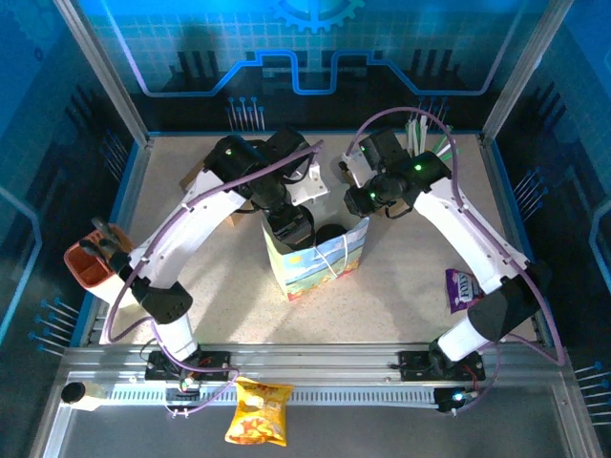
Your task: Pack the takeout coffee
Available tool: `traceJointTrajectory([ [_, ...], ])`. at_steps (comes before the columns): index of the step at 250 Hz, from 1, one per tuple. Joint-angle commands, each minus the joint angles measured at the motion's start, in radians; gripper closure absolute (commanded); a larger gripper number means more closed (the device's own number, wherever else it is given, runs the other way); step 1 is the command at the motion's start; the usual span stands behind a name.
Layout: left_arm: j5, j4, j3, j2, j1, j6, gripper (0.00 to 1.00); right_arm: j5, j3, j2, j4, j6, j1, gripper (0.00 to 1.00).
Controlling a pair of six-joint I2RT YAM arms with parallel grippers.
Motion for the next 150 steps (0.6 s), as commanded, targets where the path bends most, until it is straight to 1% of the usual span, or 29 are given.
traceJointTrajectory([
  [1, 0.005, -0.043, 0.056, 0.032, -0.004, 0.027, 0.52, -0.003, 0.037, 0.011, -0.012, -0.006, -0.004, 0.82],
  [63, 0.009, -0.059, 0.086, 0.079, 0.0, 0.044, 0.53, -0.004, 0.038, 0.011, -0.011, -0.015, -0.007, 0.82],
  [150, -0.012, -0.038, -0.012, 0.062, 0.009, 0.057, 0.52, -0.016, 0.019, 0.008, 0.0, -0.016, -0.015, 0.82],
])
